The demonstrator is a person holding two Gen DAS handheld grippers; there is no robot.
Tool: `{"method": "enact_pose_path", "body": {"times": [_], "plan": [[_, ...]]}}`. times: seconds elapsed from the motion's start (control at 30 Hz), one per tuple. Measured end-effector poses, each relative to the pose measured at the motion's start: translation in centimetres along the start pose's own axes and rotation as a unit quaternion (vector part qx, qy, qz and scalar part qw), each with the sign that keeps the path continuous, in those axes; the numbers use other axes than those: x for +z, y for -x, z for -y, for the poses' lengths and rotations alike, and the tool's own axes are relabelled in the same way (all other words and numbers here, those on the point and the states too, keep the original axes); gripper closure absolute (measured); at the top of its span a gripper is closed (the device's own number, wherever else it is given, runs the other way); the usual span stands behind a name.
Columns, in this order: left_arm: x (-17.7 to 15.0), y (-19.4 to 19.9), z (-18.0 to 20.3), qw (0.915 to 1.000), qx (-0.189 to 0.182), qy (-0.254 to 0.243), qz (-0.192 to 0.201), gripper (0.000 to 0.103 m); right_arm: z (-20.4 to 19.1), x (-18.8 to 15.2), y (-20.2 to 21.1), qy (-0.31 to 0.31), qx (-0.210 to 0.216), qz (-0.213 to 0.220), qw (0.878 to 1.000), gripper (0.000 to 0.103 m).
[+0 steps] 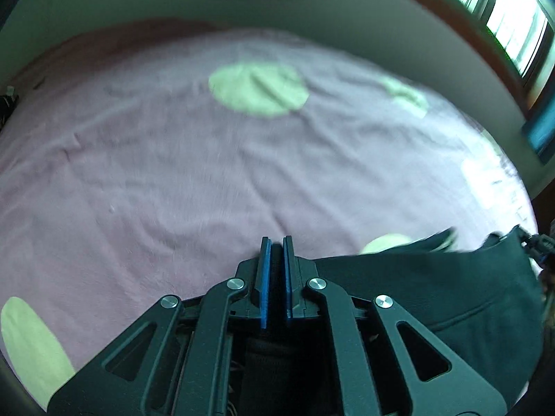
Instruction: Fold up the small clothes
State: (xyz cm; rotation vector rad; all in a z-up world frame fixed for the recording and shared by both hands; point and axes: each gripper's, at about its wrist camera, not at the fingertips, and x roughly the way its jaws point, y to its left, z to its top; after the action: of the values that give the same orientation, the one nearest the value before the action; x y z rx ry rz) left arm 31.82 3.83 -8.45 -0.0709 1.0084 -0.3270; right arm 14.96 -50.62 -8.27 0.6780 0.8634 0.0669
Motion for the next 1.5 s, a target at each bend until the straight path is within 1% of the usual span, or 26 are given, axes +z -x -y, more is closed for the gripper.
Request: {"method": "enact_pose_path", "body": {"times": [0.13, 0.17, 0.2, 0.23, 0.27, 0.3, 0.37, 0.4, 0.53, 0.57, 0.63, 0.7, 0.77, 0.87, 0.93, 0.97, 1.03, 1.07, 1.1, 1.17, 1.2, 1.23, 1.33, 1.43, 1.47, 1.5], "plan": [[0.2, 1.8, -1.2, 0.9986, -0.043, 0.026, 0.013, 0.096, 0.8, -0.3, 2.3, -0.032, 0.044, 0.011, 0.998, 0.093], [0.1, 2.8, -1.4, 0.9980, -0.054, 0.026, 0.020, 0.093, 0.7, -0.8, 3.7, -0.034, 0.056, 0.015, 0.998, 0.092], [-0.5, 4.5, -1.7, 0.9968, -0.071, 0.026, 0.028, 0.082, 0.6, -1.3, 4.9, -0.034, 0.065, 0.016, 0.997, 0.084], [-1.0, 5.6, -1.9, 0.9956, -0.084, 0.025, 0.033, 0.076, 0.6, -2.2, 6.3, -0.033, 0.073, 0.017, 0.997, 0.077], [-2.0, 7.3, -2.3, 0.9944, -0.093, 0.027, 0.044, 0.066, 0.5, -3.7, 8.2, -0.031, 0.071, 0.017, 0.997, 0.065], [-3.0, 8.5, -2.3, 0.9935, -0.098, 0.029, 0.050, 0.055, 0.5, -5.0, 9.6, -0.027, 0.059, 0.015, 0.998, 0.060], [-5.5, 10.9, -2.7, 0.9909, -0.118, 0.039, 0.053, 0.048, 1.0, -7.8, 11.6, -0.026, 0.046, 0.011, 0.999, 0.059], [-7.9, 12.4, -3.1, 0.9901, -0.121, 0.047, 0.052, 0.046, 1.6, -9.9, 12.9, -0.032, 0.043, 0.005, 0.999, 0.059], [-14.5, 15.6, -4.4, 0.9896, -0.104, 0.088, 0.047, 0.044, 3.7, -14.9, 15.1, -0.069, 0.039, -0.005, 0.997, 0.059], [-16.6, 16.6, -4.9, 0.9865, -0.108, 0.113, 0.048, 0.044, 4.2, -15.9, 15.2, -0.078, 0.045, -0.007, 0.996, 0.059], [-19.2, 17.6, -5.5, 0.9789, -0.132, 0.148, 0.049, 0.044, 4.7, -17.2, 15.2, -0.097, 0.047, -0.010, 0.994, 0.059], [-21.1, 18.4, -5.4, 0.9730, -0.150, 0.167, 0.053, 0.041, 5.2, -18.4, 15.0, -0.131, 0.066, -0.007, 0.989, 0.058], [-22.3, 18.8, -4.5, 0.9760, -0.138, 0.156, 0.062, 0.035, 5.5, -19.1, 14.6, -0.160, 0.083, -0.003, 0.984, 0.054], [-22.6, 18.4, -3.9, 0.9770, -0.130, 0.154, 0.069, 0.032, 5.5, -18.9, 14.5, -0.182, 0.078, 0.010, 0.980, 0.053], [-22.7, 17.8, -4.0, 0.9728, -0.132, 0.176, 0.073, 0.030, 5.5, -18.9, 14.1, -0.196, 0.076, 0.012, 0.978, 0.054], [-22.7, 17.4, -4.3, 0.9697, -0.134, 0.191, 0.072, 0.030, 5.4, -18.8, 13.9, -0.195, 0.071, 0.012, 0.978, 0.059], [-23.0, 16.6, -5.1, 0.9605, -0.140, 0.232, 0.065, 0.030, 4.8, -18.6, 13.6, -0.178, 0.056, 0.012, 0.982, 0.076], [-23.2, 16.0, -5.5, 0.9562, -0.143, 0.249, 0.057, 0.030, 4.4, -18.5, 13.6, -0.162, 0.044, 0.011, 0.986, 0.085], [-23.5, 15.8, -5.6, 0.9555, -0.140, 0.255, 0.051, 0.030, 3.7, -18.4, 14.2, -0.126, 0.024, 0.011, 0.992, 0.089], [-23.8, 15.5, -5.7, 0.9565, -0.131, 0.256, 0.048, 0.030, 3.4, -18.7, 14.9, -0.087, -0.001, 0.001, 0.996, 0.090], [-23.7, 15.5, -5.5, 0.9594, -0.123, 0.249, 0.050, 0.030, 3.6, -19.0, 15.0, -0.077, -0.011, -0.003, 0.997, 0.090], [-23.6, 15.5, -5.3, 0.9625, -0.115, 0.241, 0.049, 0.030, 4.2, -19.2, 14.7, -0.076, -0.010, -0.009, 0.997, 0.090], [-23.0, 14.9, -4.6, 0.9721, -0.085, 0.214, 0.044, 0.030, 5.5, -19.2, 14.4, -0.093, 0.027, -0.009, 0.995, 0.089], [-22.6, 14.8, -4.1, 0.9780, -0.065, 0.193, 0.045, 0.030, 6.6, -19.4, 15.1, -0.114, 0.059, -0.012, 0.992, 0.081], [-22.6, 14.8, -4.1, 0.9788, -0.065, 0.189, 0.044, 0.030, 6.8, -19.4, 15.7, -0.126, 0.047, -0.007, 0.991, 0.075], [-22.6, 14.8, -4.2, 0.9784, -0.067, 0.191, 0.044, 0.030, 6.7, -19.4, 16.3, -0.133, 0.037, 0.003, 0.990, 0.073]]}}
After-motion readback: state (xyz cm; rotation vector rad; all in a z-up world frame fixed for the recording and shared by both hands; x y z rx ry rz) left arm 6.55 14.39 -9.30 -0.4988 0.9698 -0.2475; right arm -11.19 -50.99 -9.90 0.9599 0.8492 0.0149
